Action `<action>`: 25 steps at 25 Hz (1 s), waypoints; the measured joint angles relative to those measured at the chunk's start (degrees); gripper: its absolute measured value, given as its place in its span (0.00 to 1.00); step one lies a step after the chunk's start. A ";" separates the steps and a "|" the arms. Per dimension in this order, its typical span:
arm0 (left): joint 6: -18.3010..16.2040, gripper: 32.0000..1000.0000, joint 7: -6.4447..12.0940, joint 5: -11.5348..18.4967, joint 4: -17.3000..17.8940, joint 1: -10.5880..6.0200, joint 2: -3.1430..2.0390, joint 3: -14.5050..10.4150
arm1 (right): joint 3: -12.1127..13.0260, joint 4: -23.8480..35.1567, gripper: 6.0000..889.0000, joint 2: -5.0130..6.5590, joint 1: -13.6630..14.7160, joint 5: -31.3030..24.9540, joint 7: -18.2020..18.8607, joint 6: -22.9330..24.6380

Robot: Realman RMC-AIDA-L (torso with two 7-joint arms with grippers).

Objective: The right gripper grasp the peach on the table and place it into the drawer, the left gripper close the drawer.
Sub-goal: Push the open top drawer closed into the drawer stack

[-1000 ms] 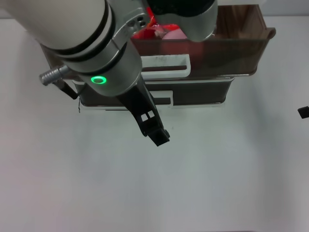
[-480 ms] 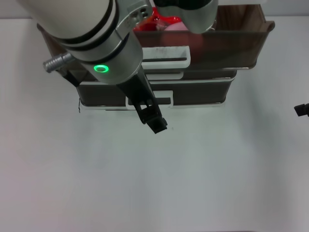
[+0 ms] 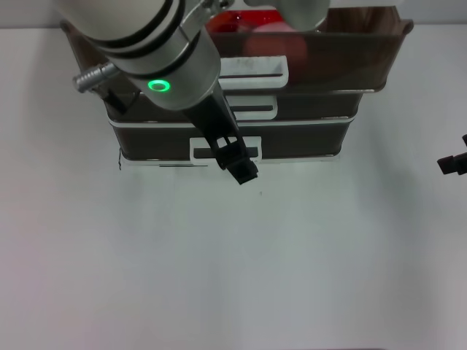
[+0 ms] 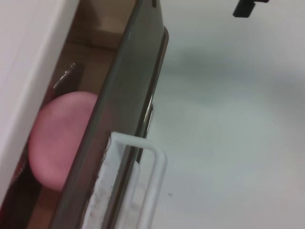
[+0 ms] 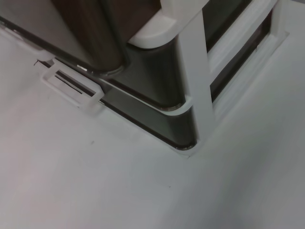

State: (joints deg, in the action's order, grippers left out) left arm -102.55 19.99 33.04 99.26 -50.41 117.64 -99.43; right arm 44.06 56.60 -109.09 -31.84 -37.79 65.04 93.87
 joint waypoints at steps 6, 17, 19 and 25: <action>1.60 0.81 1.38 0.00 -2.93 -0.80 0.00 2.00 | -0.03 0.00 0.99 -0.11 0.01 0.00 0.04 -0.01; 3.00 0.81 3.26 0.01 -5.55 -1.42 -0.10 4.54 | -0.03 -0.01 0.99 -0.53 -0.13 -0.04 0.55 -0.18; 3.38 0.81 3.49 0.01 -6.01 -1.42 -0.13 4.59 | -0.03 -0.01 0.99 -0.52 -0.15 -0.06 0.56 -0.30; 3.79 0.81 3.83 -0.74 -6.90 -1.44 -0.13 4.71 | -0.07 -0.01 0.99 -0.61 -0.15 -0.08 0.60 -0.81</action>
State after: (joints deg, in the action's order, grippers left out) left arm -98.75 23.83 32.31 92.36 -51.86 117.51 -94.72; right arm 43.99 56.60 -109.71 -31.99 -37.87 65.64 93.06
